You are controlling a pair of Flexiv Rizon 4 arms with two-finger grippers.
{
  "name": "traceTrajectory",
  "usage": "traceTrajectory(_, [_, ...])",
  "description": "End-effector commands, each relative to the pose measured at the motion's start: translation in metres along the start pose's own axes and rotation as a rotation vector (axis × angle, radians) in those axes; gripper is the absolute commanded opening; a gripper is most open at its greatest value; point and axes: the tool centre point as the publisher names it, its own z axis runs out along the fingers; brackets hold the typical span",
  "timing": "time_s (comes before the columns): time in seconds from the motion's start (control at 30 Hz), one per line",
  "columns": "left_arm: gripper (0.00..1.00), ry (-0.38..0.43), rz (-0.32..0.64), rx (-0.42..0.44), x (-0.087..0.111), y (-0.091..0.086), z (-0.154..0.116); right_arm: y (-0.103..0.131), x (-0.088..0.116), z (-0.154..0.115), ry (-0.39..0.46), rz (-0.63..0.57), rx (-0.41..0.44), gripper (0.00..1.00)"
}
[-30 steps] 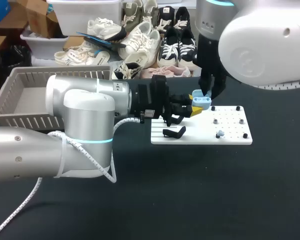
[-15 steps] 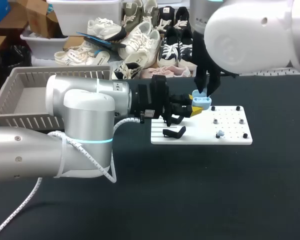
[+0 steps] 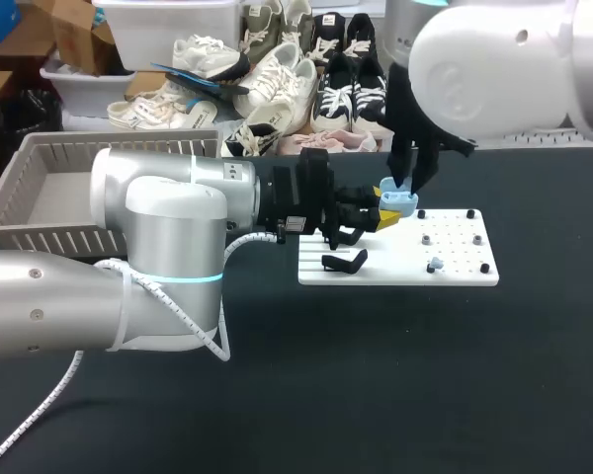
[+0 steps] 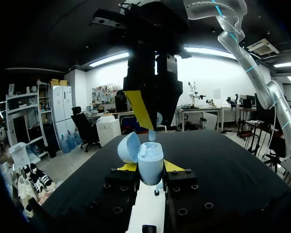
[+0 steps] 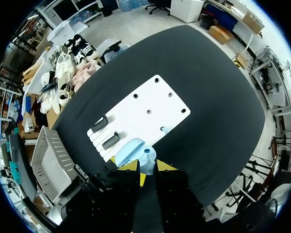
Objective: Pick up each earbud case from the left stands, insert the matching earbuds, close the lid, and place the case in the box.
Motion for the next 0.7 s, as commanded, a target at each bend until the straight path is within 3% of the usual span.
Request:
traceTrajectory(0.03, [0.00,-0.004,0.001,-0.003,0.0009,-0.0006,0.0002,0.0037,-0.0020,0.0024,0.009,0.000,0.006,0.00])
traceTrajectory(0.7, [0.00,-0.004,0.001,-0.003,0.0009,-0.0006,0.0002,0.0066,-0.0025,0.0075,0.030,-0.004,0.011,0.00])
